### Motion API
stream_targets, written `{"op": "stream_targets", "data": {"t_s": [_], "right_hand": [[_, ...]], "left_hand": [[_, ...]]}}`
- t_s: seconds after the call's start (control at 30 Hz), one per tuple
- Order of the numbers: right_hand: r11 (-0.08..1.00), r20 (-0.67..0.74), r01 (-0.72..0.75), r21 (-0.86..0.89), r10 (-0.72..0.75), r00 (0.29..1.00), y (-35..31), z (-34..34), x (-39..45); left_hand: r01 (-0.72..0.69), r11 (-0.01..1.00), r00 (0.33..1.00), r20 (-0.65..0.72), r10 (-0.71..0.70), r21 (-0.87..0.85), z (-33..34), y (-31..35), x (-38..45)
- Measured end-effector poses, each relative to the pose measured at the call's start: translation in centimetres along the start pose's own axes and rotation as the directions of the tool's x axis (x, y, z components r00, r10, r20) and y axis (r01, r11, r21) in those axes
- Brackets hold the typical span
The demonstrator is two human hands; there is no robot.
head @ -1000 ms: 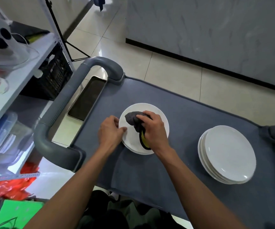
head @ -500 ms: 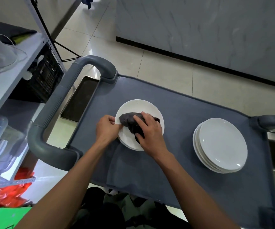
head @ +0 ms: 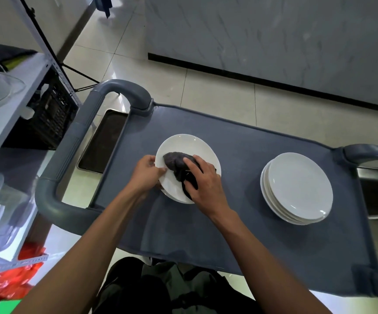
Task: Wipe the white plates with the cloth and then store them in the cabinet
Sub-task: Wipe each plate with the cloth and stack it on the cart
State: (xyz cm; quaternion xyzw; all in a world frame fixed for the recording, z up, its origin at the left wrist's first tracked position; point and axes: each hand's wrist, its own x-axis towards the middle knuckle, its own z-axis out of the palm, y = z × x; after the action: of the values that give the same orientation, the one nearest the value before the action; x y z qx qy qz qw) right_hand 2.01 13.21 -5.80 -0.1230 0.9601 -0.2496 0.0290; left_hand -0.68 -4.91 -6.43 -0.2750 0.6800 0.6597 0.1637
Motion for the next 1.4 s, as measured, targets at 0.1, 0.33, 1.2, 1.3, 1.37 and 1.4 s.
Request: {"op": "stream_targets", "data": {"t_s": [0.1,0.33,1.2,1.3,1.37,1.4], "right_hand": [[0.999,-0.028,-0.023,0.039,0.025,0.999,-0.4,0.5,-0.5],[0.999,-0.044,0.001,0.035,0.001,0.999,-1.8,0.9,0.1],[0.954,-0.346,-0.213,-0.211,0.13,0.929,8.3,-15.1,2.5],[0.949,-0.352,-0.239,-0.205,0.156,0.923,10.2,-16.4,1.1],[0.949,-0.348,-0.251,-0.19,0.174,0.921,11.4,-17.1,0.0],[0.95,-0.345,-0.257,-0.177,0.185,0.92,12.0,-17.4,-0.5]], "left_hand": [[0.0,0.999,0.994,0.109,0.004,-0.043,-0.3,0.4,-0.6],[0.029,0.997,0.971,0.238,-0.012,-0.069,-1.5,0.6,-0.8],[-0.132,0.97,0.946,0.266,0.185,-0.204,8.8,6.5,-3.3],[-0.138,0.963,0.947,0.254,0.197,-0.232,11.6,7.4,-3.8],[-0.149,0.958,0.948,0.24,0.208,-0.243,13.5,8.0,-4.0],[-0.156,0.956,0.949,0.231,0.215,-0.248,14.5,8.2,-4.1]]}}
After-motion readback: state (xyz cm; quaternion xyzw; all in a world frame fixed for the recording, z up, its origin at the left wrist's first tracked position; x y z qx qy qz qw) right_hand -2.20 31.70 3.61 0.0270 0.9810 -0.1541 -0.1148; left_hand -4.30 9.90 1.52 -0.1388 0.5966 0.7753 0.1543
